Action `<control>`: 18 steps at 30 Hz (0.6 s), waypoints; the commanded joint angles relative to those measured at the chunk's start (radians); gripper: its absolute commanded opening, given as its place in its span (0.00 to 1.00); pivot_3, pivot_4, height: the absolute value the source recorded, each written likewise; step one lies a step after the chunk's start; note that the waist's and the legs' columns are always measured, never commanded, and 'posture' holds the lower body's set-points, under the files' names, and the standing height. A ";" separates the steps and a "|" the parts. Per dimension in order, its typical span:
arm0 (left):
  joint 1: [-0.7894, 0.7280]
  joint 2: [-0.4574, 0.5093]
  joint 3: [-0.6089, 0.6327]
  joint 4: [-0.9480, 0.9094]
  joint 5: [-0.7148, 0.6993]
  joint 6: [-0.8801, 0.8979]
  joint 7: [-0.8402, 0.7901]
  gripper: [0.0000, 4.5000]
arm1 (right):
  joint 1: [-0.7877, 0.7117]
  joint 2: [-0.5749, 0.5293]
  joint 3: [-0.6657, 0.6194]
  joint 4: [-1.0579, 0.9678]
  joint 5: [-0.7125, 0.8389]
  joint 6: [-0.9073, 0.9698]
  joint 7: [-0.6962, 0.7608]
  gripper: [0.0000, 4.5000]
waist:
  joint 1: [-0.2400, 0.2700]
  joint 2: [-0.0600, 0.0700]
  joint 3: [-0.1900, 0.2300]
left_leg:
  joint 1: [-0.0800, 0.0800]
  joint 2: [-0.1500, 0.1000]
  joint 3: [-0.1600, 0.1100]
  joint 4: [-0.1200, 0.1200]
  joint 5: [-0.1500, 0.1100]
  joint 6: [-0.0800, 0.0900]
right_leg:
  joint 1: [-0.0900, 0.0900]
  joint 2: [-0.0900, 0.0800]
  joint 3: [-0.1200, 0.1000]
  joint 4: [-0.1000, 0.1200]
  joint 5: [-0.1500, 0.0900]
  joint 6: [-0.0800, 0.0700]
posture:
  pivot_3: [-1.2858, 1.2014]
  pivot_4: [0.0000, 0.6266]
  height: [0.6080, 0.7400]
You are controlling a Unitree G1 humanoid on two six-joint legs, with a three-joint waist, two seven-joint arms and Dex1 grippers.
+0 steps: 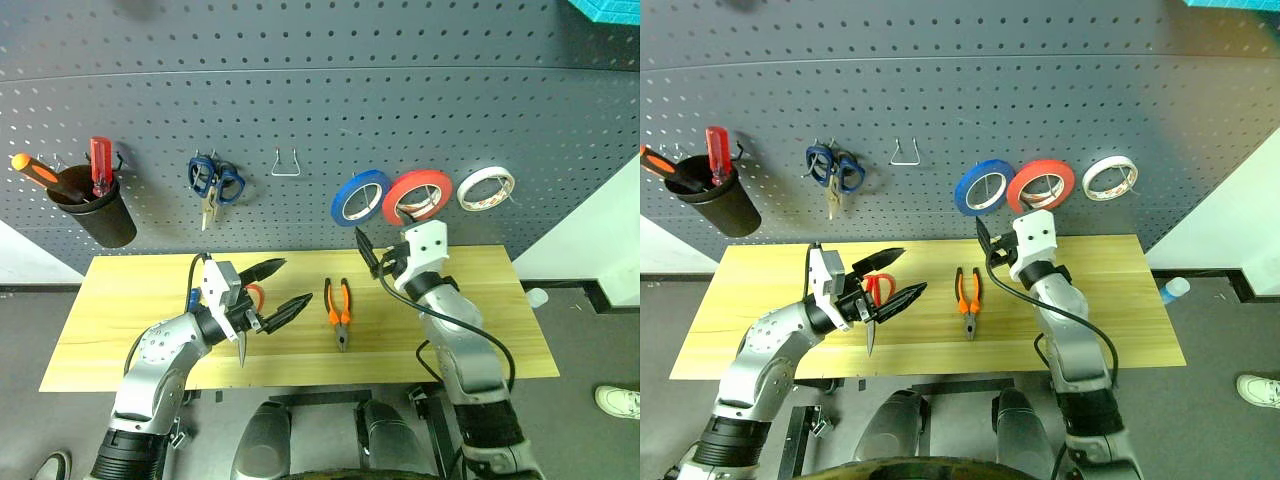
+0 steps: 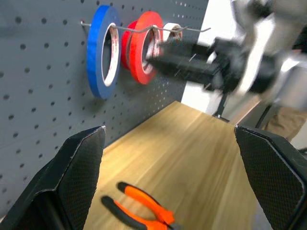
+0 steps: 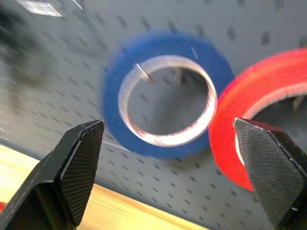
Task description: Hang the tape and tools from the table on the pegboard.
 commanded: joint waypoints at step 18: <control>0.064 0.149 0.031 0.005 0.032 0.251 0.090 1.00 | -0.062 0.119 0.166 0.102 -0.128 0.781 -0.290 1.00 | -0.024 -0.001 0.000 | 0.007 0.000 0.000 -0.001 0.000 0.000 | 0.007 0.001 0.000 -0.002 -0.003 -0.004 | 0.64 0.24 0.90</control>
